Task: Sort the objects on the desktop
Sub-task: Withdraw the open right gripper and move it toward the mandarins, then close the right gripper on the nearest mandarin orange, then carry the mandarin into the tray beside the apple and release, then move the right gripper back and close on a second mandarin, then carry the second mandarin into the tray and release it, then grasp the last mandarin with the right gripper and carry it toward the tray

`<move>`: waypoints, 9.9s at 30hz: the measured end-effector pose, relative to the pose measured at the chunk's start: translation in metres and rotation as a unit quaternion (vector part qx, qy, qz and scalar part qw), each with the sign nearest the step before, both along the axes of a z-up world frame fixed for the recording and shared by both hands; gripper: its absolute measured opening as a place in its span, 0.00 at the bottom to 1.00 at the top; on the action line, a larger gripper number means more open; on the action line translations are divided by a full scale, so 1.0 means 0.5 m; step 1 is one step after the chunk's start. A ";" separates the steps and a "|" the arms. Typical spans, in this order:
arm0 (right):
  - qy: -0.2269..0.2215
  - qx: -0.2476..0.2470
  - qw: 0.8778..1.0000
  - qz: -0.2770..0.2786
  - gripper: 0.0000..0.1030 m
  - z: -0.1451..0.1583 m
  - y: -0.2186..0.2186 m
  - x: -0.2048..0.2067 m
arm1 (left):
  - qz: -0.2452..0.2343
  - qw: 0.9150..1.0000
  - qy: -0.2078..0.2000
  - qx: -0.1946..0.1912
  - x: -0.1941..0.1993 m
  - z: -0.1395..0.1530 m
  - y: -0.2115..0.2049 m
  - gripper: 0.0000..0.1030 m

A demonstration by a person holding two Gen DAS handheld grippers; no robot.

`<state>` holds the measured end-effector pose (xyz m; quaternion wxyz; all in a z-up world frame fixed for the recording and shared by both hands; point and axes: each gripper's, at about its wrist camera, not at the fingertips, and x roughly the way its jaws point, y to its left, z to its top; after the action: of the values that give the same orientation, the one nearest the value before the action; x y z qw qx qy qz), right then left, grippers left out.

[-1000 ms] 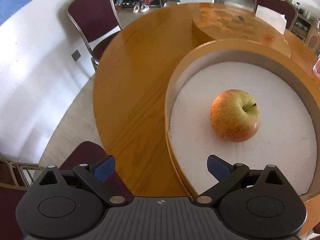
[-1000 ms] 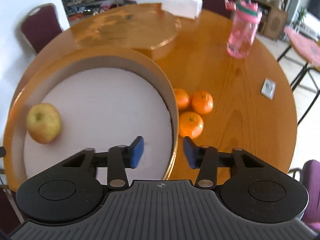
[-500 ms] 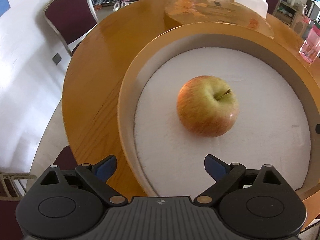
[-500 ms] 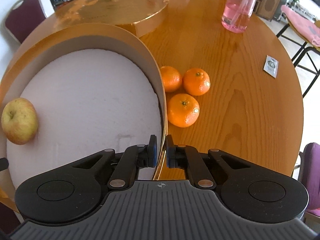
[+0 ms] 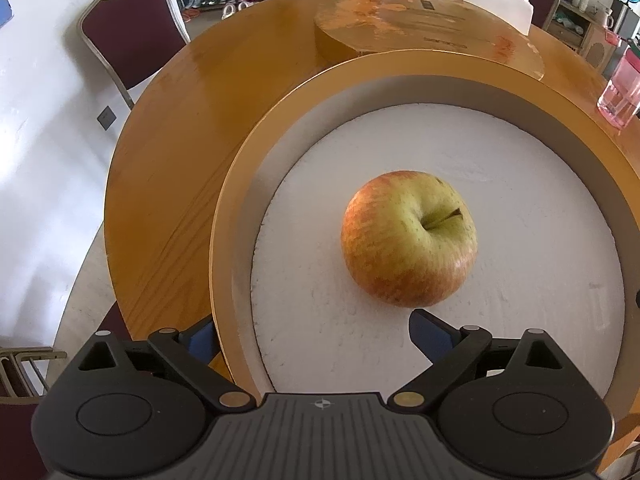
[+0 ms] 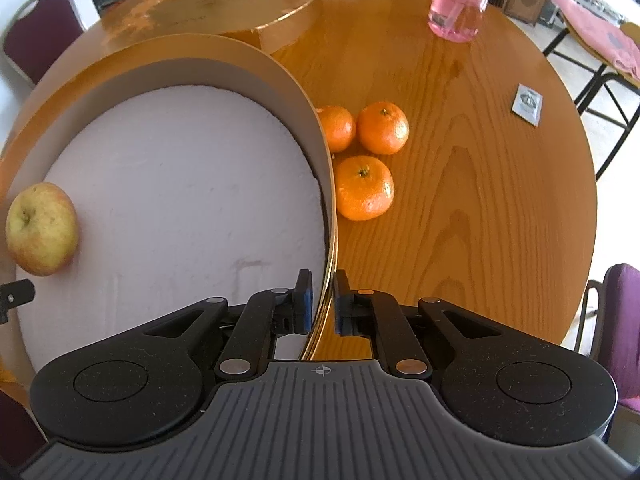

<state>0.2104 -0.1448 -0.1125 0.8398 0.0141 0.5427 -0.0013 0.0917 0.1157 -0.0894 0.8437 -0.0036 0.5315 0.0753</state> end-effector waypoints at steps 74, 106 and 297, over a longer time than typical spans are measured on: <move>-0.078 0.136 0.987 -0.017 0.41 0.011 -0.193 0.056 | -0.069 0.996 -0.014 0.056 -0.113 0.153 -0.218 1.00; -0.078 0.194 0.971 -0.113 0.42 0.001 -0.210 0.097 | -0.040 0.998 -0.016 0.051 -0.161 0.151 -0.151 1.00; -0.073 0.222 0.972 -0.033 0.54 0.152 -0.124 0.017 | -0.108 0.992 -0.028 0.050 -0.117 0.139 -0.186 1.00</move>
<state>0.2190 -0.2070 -0.0365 0.8526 0.2182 0.4658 0.0921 0.0330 0.0228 -0.0201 0.8606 0.0942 0.5004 0.0101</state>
